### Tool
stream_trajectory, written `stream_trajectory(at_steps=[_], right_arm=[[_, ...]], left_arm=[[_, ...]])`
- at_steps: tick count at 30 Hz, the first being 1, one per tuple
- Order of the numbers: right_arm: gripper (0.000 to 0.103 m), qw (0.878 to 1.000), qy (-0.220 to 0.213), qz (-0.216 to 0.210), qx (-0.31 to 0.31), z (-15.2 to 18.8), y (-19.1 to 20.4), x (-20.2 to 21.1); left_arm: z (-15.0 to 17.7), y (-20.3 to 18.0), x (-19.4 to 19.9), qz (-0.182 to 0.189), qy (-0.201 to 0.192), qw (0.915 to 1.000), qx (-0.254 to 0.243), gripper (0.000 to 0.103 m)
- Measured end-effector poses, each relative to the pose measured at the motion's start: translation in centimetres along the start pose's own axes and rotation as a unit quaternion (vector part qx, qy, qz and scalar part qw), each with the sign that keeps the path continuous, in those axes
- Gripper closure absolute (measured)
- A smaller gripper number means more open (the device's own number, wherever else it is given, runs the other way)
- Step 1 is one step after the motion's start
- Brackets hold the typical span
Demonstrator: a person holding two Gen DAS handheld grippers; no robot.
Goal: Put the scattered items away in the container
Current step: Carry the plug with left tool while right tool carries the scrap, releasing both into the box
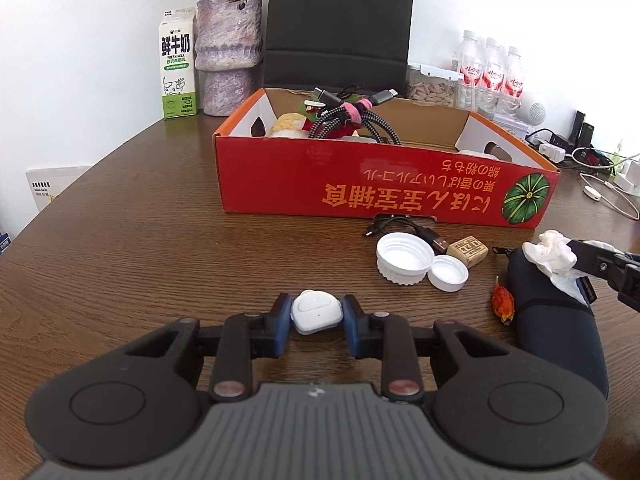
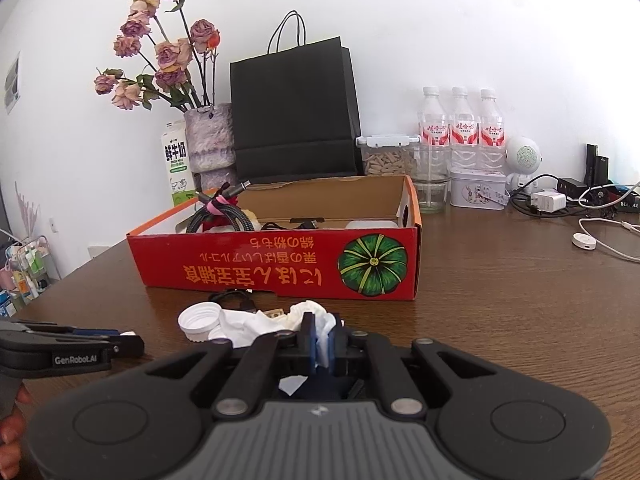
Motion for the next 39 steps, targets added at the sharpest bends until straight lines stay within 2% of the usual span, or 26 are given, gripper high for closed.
stream_trajectory(at_steps=[5,11,21,30,35,39], right_arm=[[0.098,1.000,-0.001,0.000,0.005,0.0,0.1,0.0],[0.098,1.000,-0.016,-0.007,0.009,-0.9,0.7,0.7],[0.098,0.996,-0.076,-0.027,0.030,-6.7,3.0,1.2],[0.098,0.993,-0.108,-0.028,0.032,-11.2,3.7,-2.6],[0.098,0.994,-0.103,-0.030,0.030,-12.5,3.4,-6.1],[0.098,0.995,-0.085,-0.035,0.026,-13.0,2.6,-9.0]], left_arm=[[-0.5,-0.1,1.9,0.009,-0.034,0.9994,0.005,0.075],[-2.7,-0.5,4.3,0.024,-0.081,0.9964,0.001,0.075],[-7.7,-1.9,4.5,0.050,-0.129,0.9903,-0.003,0.075],[-12.7,-3.4,1.9,0.065,-0.162,0.9846,-0.008,0.075],[-15.0,-3.6,-1.0,0.067,-0.169,0.9832,-0.004,0.075],[-15.8,-3.7,-4.0,0.066,-0.158,0.9853,-0.006,0.075]])
Point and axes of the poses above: each gripper's, at about its wrist camera, not at the fingertips, and x roughly against the way its jaws point, y to its left, z to its underside, the point moved 4 cm from there along -x, roughly the way its jaws point, and after that the axes turned 11 degrees about -x, right-handed, at the moved point
